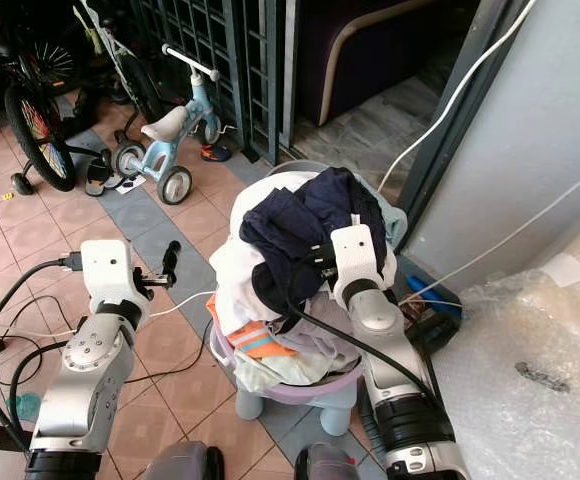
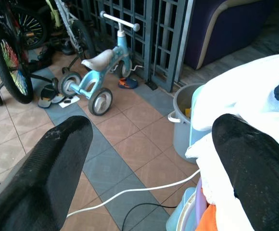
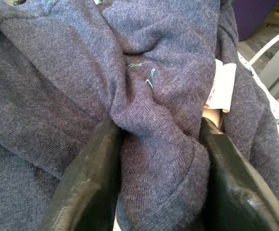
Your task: Clothes washing
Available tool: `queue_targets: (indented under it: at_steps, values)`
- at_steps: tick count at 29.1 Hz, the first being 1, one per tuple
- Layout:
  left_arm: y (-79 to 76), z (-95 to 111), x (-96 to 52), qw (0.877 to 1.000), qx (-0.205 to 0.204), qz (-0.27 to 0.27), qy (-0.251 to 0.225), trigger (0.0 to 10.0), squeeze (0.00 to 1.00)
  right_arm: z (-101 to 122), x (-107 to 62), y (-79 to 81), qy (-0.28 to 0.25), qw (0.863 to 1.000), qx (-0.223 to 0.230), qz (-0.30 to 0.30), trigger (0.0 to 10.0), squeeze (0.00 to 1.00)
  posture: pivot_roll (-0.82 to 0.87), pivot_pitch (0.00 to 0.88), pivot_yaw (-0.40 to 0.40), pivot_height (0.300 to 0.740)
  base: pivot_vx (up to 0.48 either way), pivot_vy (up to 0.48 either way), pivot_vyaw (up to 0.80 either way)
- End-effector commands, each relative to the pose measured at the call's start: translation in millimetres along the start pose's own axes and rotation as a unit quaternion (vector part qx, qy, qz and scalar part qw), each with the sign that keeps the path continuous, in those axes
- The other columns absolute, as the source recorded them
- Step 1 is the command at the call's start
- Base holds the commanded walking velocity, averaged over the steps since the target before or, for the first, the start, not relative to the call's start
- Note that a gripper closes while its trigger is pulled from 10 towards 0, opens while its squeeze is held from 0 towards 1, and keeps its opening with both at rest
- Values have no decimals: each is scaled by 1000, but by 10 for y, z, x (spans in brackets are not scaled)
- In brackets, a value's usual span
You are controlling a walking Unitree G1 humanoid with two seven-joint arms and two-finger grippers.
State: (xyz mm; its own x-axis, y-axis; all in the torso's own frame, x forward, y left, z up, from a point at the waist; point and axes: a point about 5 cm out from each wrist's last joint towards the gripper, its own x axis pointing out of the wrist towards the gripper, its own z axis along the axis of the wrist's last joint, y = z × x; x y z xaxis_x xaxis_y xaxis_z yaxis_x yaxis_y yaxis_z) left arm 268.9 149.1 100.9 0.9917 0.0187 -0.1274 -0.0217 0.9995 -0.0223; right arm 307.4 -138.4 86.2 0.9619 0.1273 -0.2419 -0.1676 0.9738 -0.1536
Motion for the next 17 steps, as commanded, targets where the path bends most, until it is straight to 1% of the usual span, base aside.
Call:
queue_targets:
  at_steps: [1,6,10,12,13,15,17]
  values:
    - [9,21,-17,1000,-4,3,-1,10000,0,-48,-7,-7,15,1000,18,1,0,0,54,85,-16,740,0,0,0]
    - [9,22,-11,1000,-4,2,-1,10000,0,-7,15,-13,8,999,36,-1,0,0,55,87,-16,740,0,0,0]
    - [25,31,-5,1000,-4,4,-2,10000,0,68,11,-8,-16,998,54,0,0,0,55,86,-16,740,0,0,0]
    - [39,36,4,1000,-2,6,-3,10000,0,230,-7,11,-67,993,101,7,0,0,53,87,-16,740,0,0,0]
    - [41,38,6,1000,-2,7,-3,10000,0,264,-11,13,-77,990,116,8,0,0,52,88,-16,740,0,0,0]
    - [51,49,12,1000,0,7,-5,10000,0,369,-18,1,-99,982,160,9,0,0,49,92,-15,740,0,0,0]
    - [79,60,14,1000,5,8,-8,10000,0,484,-31,-24,-124,978,170,10,0,0,45,93,-14,740,0,0,0]
